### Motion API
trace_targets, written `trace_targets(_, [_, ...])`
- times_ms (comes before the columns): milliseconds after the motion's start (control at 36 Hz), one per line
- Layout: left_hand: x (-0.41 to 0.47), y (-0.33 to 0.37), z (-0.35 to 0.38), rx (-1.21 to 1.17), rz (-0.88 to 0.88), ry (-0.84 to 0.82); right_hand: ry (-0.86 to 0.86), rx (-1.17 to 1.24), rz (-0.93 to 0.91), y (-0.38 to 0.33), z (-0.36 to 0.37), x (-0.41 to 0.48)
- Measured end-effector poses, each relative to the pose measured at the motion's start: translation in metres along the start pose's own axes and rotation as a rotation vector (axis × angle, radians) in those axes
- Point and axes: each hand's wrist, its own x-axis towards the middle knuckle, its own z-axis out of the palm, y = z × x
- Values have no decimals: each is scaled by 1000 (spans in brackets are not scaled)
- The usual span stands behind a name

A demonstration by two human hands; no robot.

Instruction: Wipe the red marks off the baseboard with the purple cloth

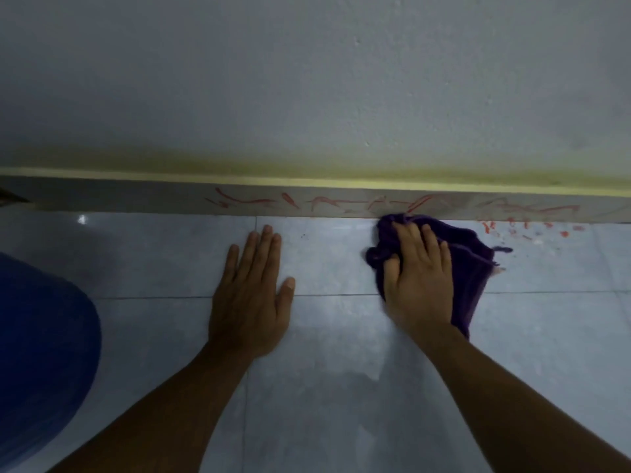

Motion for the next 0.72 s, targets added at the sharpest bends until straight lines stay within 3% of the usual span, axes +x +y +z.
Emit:
trace_targets(306, [-3, -15, -8, -20, 21, -54, 12, 19, 18, -8, 1, -2])
trace_targets(528, [-49, -75, -23, 25, -231, -5, 8, 15, 66, -30, 6, -18])
trace_targets(722, [-48, -75, -18, 22, -233, 18, -155, 44, -262, -135, 29, -43])
